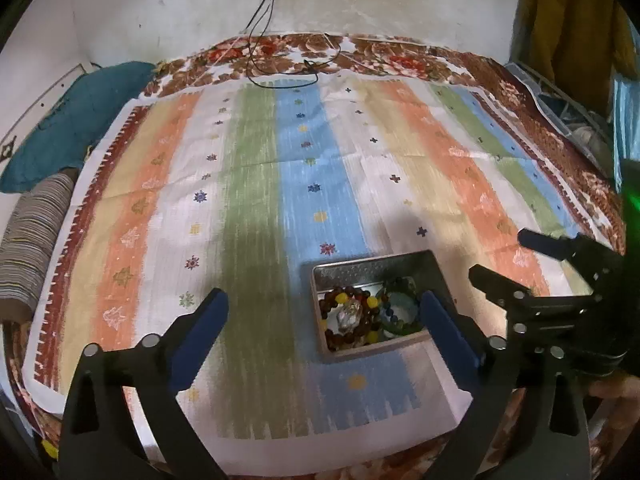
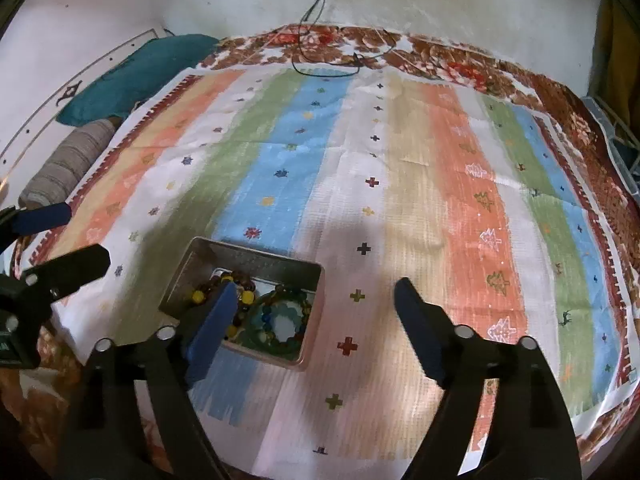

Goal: Organize jewelry

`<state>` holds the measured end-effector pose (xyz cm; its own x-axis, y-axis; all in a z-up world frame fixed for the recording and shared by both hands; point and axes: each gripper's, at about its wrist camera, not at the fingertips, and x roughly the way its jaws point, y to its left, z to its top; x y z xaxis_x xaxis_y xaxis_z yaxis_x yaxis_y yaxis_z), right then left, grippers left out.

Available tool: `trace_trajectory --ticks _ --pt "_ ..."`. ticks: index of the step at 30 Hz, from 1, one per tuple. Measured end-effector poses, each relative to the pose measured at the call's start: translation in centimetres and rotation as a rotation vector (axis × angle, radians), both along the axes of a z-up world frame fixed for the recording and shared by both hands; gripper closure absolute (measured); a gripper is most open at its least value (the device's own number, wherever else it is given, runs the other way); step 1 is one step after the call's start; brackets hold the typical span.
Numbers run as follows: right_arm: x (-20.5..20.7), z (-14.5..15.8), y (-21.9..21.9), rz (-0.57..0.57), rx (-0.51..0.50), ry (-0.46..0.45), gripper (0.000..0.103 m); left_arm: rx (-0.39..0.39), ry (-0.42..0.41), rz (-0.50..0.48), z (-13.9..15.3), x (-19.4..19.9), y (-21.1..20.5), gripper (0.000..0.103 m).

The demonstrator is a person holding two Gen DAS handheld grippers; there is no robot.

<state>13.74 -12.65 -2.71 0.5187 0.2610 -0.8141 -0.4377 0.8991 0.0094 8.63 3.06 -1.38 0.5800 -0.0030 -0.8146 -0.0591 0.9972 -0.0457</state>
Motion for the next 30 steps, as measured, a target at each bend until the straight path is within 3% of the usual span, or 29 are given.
trace_trajectory --ticks 11,30 --pt "-2.7 0.8 -1.4 0.04 0.014 -0.032 0.007 0.002 0.028 0.016 -0.7 -2.5 -0.2 0.006" --pt "-6.4 1.8 -3.2 0.092 0.073 -0.083 0.006 0.038 -0.03 -0.046 -0.3 -5.9 -2.8 0.006"
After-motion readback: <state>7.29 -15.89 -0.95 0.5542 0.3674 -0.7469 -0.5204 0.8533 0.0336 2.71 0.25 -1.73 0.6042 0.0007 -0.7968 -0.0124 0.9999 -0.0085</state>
